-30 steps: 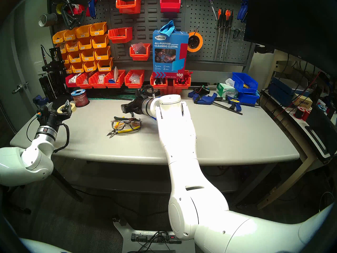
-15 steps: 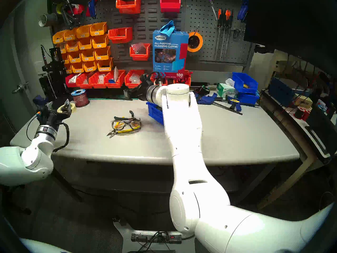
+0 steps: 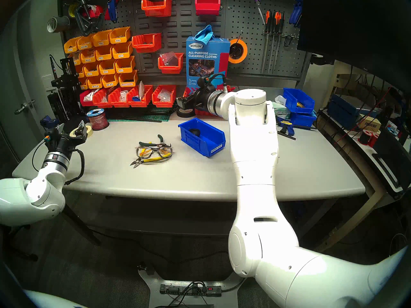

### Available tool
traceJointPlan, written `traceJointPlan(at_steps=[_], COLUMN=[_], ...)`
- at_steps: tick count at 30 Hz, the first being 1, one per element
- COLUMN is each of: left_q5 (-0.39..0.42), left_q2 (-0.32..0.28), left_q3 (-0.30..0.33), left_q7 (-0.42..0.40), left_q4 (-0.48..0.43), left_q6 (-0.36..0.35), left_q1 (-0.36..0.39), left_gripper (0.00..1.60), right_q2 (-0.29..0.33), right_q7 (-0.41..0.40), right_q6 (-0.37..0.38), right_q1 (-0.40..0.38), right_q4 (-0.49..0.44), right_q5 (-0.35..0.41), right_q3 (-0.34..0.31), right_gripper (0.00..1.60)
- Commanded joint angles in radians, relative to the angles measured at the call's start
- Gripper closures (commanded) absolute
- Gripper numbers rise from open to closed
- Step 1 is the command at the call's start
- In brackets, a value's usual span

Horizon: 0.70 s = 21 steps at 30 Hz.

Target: Take out tools from the storage box

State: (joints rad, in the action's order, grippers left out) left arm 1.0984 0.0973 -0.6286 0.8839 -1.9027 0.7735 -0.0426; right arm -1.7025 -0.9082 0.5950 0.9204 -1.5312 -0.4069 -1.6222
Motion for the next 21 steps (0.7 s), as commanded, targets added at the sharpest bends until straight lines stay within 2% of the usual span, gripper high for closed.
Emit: traceJointPlan(at_steps=[1, 3, 9, 13, 21], left_q5=[-0.002, -0.002, -0.001, 0.000, 0.001], left_q2=[0.003, 0.003, 0.003, 0.003, 0.003], left_q3=[0.005, 0.003, -0.006, -0.016, -0.039], left_q7=[-0.001, -0.001, -0.001, -0.001, -0.002], left_q4=[0.001, 0.001, 0.000, 0.000, -0.001], left_q6=[0.002, 0.002, 0.002, 0.002, 0.004], left_q1=[0.021, 0.023, 0.032, 0.042, 0.063], left_gripper=[0.00, 0.00, 0.00, 0.00, 0.00], right_q2=[0.098, 0.136, 0.177, 0.160, 0.154], right_q7=[-0.100, -0.150, -0.213, -0.196, -0.201], right_q6=[-0.025, -0.034, -0.077, -0.114, -0.126], right_q1=[0.021, 0.022, 0.031, 0.042, 0.043], right_q4=[-0.074, -0.079, -0.084, -0.081, -0.079], right_q5=[-0.017, -0.013, -0.025, -0.018, -0.023], right_q3=[0.011, 0.023, 0.029, 0.006, -0.001], right_gripper=[0.00, 0.00, 0.00, 0.00, 0.00])
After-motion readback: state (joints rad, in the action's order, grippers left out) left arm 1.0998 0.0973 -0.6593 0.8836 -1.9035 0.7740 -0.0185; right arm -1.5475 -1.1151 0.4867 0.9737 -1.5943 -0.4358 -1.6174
